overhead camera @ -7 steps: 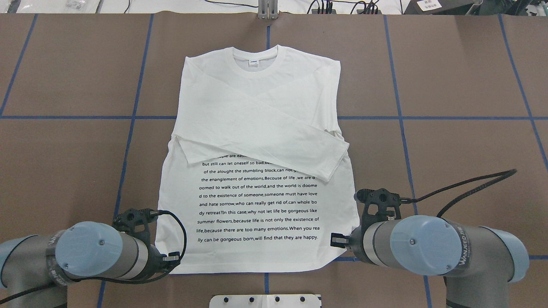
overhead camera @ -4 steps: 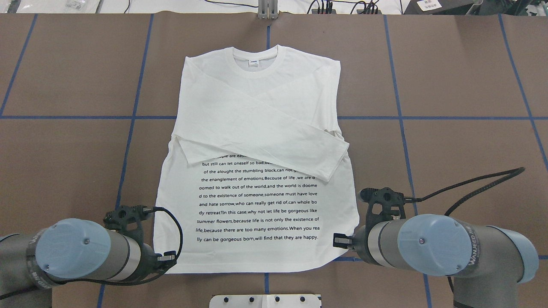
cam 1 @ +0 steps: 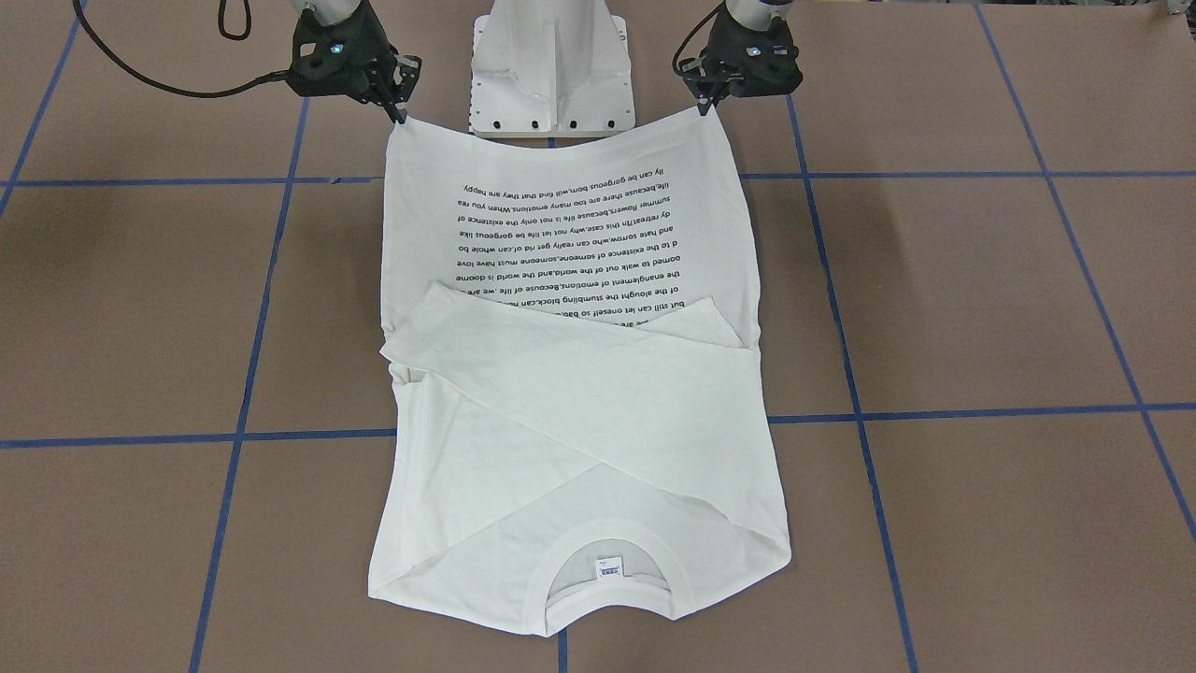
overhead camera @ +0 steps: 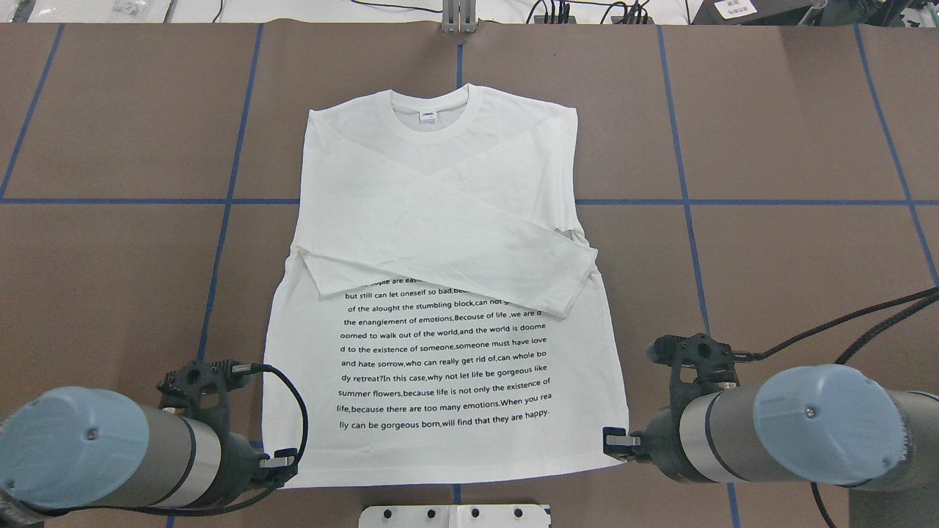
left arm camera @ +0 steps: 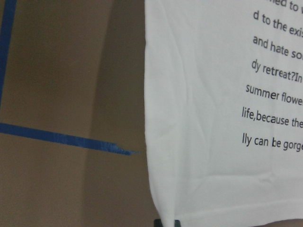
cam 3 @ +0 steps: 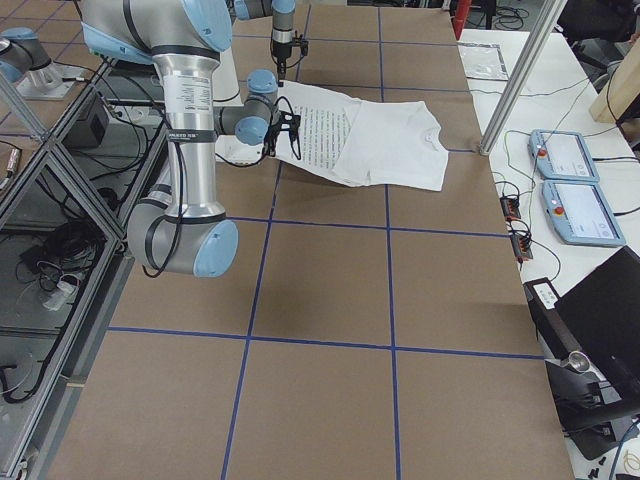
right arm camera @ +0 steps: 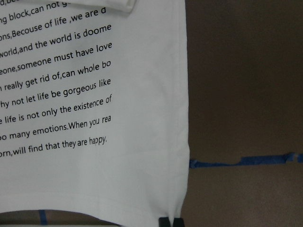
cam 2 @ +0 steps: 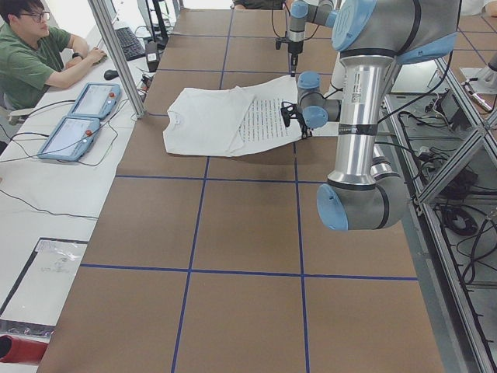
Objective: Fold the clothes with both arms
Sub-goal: 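Lift the hem with both grippers and fold it toward the collar, then lower the hem onto the collar and open both grippers, then move the right gripper down to the folded shirt's side edge, then grasp the shirt edge with the right gripper and drag it sideways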
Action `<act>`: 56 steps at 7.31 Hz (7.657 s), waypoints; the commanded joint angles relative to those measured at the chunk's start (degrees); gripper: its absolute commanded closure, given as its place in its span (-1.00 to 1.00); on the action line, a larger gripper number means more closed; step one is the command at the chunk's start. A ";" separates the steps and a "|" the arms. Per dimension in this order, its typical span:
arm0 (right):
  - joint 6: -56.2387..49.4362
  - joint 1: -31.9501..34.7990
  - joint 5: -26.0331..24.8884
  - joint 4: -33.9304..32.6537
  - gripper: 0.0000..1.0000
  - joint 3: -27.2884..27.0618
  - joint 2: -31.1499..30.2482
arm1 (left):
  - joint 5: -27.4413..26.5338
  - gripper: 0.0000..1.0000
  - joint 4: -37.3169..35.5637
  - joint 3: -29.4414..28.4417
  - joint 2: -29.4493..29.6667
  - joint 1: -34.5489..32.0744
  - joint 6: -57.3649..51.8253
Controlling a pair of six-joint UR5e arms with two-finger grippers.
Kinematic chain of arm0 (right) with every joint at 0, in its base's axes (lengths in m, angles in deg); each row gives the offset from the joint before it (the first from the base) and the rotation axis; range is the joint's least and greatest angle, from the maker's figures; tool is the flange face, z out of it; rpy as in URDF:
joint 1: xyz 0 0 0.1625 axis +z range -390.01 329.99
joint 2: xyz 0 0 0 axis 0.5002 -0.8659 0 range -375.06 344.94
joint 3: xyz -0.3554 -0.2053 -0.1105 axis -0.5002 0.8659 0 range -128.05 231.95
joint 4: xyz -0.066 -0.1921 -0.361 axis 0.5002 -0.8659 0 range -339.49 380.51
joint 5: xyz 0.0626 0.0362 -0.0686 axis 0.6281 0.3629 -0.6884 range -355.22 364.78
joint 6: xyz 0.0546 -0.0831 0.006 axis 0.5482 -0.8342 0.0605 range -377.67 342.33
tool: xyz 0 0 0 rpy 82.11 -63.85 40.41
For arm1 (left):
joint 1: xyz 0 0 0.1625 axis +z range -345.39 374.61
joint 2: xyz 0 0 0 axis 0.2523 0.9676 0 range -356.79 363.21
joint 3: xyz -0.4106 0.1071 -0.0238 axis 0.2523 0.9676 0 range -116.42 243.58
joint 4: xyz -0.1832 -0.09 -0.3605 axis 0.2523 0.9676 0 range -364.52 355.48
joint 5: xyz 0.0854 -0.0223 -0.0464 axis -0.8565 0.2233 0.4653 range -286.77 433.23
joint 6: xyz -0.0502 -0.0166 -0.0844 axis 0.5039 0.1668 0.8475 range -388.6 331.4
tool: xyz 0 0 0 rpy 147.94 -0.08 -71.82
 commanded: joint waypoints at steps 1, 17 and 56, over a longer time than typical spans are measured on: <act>-0.02 0.01 5.52 -0.08 1.00 -5.04 -4.55 | 0.04 1.00 -0.05 6.67 -3.77 3.68 0.57; -8.28 36.83 23.56 0.01 1.00 24.61 22.64 | 14.72 1.00 -1.99 -14.02 16.05 -30.38 -10.23; -7.40 19.25 5.72 4.84 1.00 19.86 4.36 | 9.36 -0.97 12.61 -37.61 24.87 -38.57 -14.36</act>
